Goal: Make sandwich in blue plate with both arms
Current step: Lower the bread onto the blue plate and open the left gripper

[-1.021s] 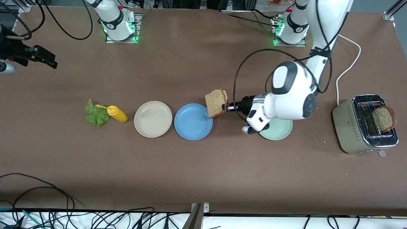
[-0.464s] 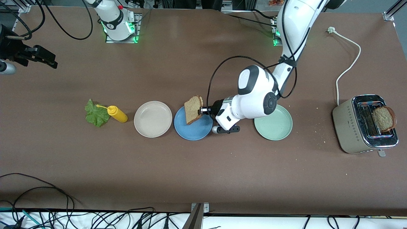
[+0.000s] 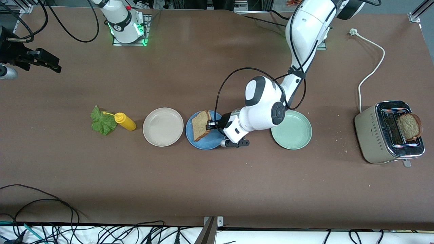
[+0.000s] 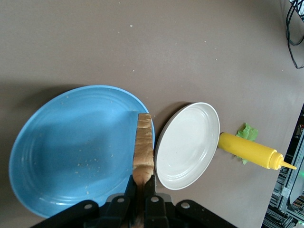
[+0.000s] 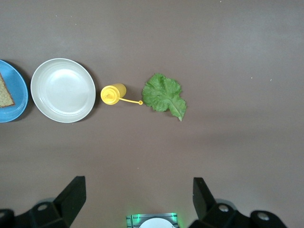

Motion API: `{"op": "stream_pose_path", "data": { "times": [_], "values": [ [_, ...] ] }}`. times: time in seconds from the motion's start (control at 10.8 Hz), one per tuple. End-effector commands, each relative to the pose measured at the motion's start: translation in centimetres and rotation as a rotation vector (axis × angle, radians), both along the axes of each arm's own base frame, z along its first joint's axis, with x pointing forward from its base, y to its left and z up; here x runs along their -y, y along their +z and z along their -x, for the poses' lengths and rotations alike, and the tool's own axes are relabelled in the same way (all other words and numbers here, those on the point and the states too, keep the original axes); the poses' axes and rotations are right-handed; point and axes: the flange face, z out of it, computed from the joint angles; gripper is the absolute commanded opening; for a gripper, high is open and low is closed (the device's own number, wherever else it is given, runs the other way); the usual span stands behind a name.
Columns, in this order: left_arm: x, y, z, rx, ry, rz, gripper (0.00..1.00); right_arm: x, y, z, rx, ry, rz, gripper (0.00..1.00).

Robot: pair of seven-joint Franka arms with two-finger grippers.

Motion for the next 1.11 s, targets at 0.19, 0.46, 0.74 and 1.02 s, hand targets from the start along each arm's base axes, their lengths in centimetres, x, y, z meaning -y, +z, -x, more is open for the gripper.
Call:
{"op": "stream_pose_path", "data": {
  "times": [0.19, 0.46, 0.74, 1.02],
  "values": [
    [1.5, -3.0, 0.4, -0.003, -0.008, 0.01, 0.0, -0.2, 0.6, 0.1, 0.002, -0.003, -0.011, 1.0],
    [1.1, -4.6, 0.5, -0.018, -0.011, -0.008, 0.2, -0.1, 0.6, 0.1, 0.002, -0.005, -0.011, 1.0],
    [-0.1, -5.2, -0.1, -0.014, -0.001, -0.028, 1.0, -0.1, 0.6, 0.1, 0.002, -0.005, -0.011, 1.0],
    [-4.9, -4.3, -3.3, 0.019, 0.067, -0.076, 1.0, -0.2, 0.6, 0.1, 0.002, -0.003, -0.011, 1.0]
  ]
}}
